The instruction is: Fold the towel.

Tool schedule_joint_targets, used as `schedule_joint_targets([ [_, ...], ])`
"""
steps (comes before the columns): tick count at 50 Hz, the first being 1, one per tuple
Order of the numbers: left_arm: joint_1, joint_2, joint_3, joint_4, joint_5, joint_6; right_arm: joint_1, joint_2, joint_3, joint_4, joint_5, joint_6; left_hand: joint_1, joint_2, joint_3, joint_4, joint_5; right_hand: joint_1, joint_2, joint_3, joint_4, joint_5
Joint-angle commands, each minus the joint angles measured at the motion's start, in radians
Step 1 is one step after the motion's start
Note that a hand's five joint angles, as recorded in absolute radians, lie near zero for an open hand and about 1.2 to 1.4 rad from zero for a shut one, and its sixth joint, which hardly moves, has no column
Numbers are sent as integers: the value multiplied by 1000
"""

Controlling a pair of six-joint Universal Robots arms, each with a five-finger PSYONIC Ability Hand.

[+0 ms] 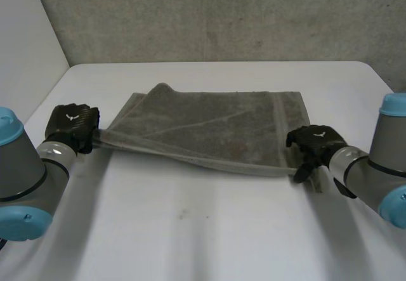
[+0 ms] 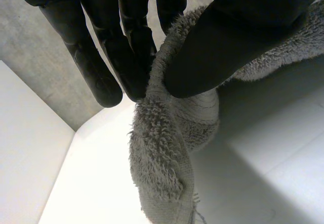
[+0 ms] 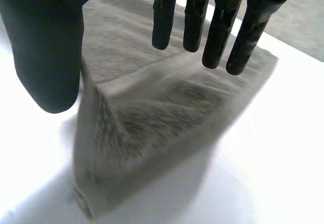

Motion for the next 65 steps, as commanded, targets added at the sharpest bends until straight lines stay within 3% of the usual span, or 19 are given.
schedule_joint_targets([
  [1, 12, 11, -6, 0, 2, -10, -44, -37, 78, -58, 46, 8, 191, 179, 173, 173, 178, 61, 8, 19, 24, 30],
  [8, 10, 8, -23, 2, 6, -10, -67, -40, 125, -82, 40, 8, 191, 179, 173, 173, 178, 199, 146, 157, 162, 168],
  [9, 9, 8, -25, 2, 5, -12, -70, -40, 129, -92, 40, 8, 191, 179, 173, 173, 178, 347, 295, 305, 311, 316],
  [10, 7, 8, -26, 2, 5, -10, -70, -40, 131, -104, 38, 8, 191, 179, 173, 173, 178, 642, 590, 600, 606, 611],
  [11, 7, 8, -26, 2, 5, -10, -70, -40, 131, -105, 38, 8, 191, 179, 173, 173, 178, 645, 593, 603, 609, 614],
  [12, 3, 10, -29, 0, 5, -12, -70, -40, 132, -114, 37, 8, 191, 179, 173, 173, 178, 1007, 955, 965, 971, 977],
  [22, -6, 37, -74, -113, 8, 7, -73, -111, 131, -62, -31, -38, 191, 179, 173, 173, 178, 1011, 959, 969, 975, 980],
  [28, 6, 50, -88, -296, 11, 14, -90, -187, 120, 115, -45, -220, 191, 179, 173, 173, 178, 1011, 959, 969, 975, 980],
  [29, 7, 51, -88, -317, 12, 13, -101, -199, 126, 118, -43, -243, 55, 42, 37, 37, 41, 1011, 959, 969, 975, 980],
  [32, 9, 50, -88, -319, 14, 13, -134, -207, 140, 115, -46, -263, -140, -153, -158, -158, -154, 1011, 959, 969, 975, 980],
  [34, 14, 48, -86, -311, 20, 11, -139, -207, 143, 115, -45, -263, -477, -489, -495, -494, -490, 1011, 959, 969, 975, 980],
  [36, 14, 40, -84, -302, 22, 11, -139, -207, 146, 113, -45, -260, -525, -537, -543, -542, -538, 1011, 959, 969, 975, 980],
  [45, 21, 46, -126, -210, 25, 7, -139, -203, 187, 29, -48, -213, -592, -605, -610, -610, -606, 1011, 959, 969, 975, 980],
  [65, 26, 197, -318, -218, 34, 14, -144, -204, 215, -17, -49, -197, -513, -526, -531, -531, -527, 1011, 959, 969, 975, 980],
])
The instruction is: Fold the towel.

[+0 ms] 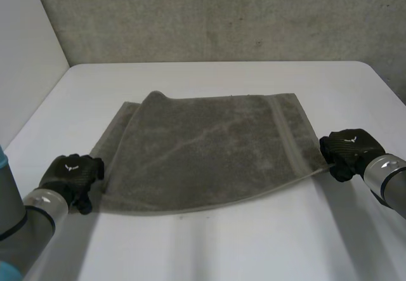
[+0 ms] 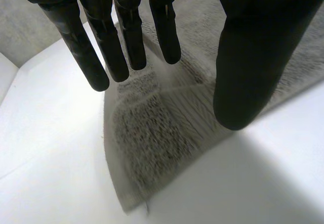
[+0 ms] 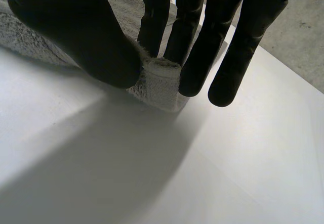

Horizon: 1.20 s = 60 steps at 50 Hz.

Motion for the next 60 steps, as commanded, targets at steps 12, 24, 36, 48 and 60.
schedule_joint_targets([
  [12, 123, 18, -105, 7, 136, 23, -4, -1, 0, 0, -1, -2, 195, 197, 198, 197, 197, 417, 217, 213, 204, 246],
  [24, 127, -43, -65, 70, 144, 25, -4, -1, 8, 0, -1, -2, 148, 150, 151, 150, 150, 417, 217, 213, 204, 246],
  [36, 126, -103, -17, 80, 144, 25, -2, -1, 14, 0, -1, -2, 227, 229, 230, 229, 229, 417, 217, 213, 204, 246],
  [48, 126, -125, -9, 86, 146, 27, -2, -1, 16, 0, -1, -4, 356, 358, 360, 358, 359, 417, 217, 213, 204, 246],
  [60, 117, 42, -26, 87, 146, 25, -8, -33, -4, 17, 8, -19, 820, 822, 823, 822, 822, 417, 217, 213, 204, 246],
])
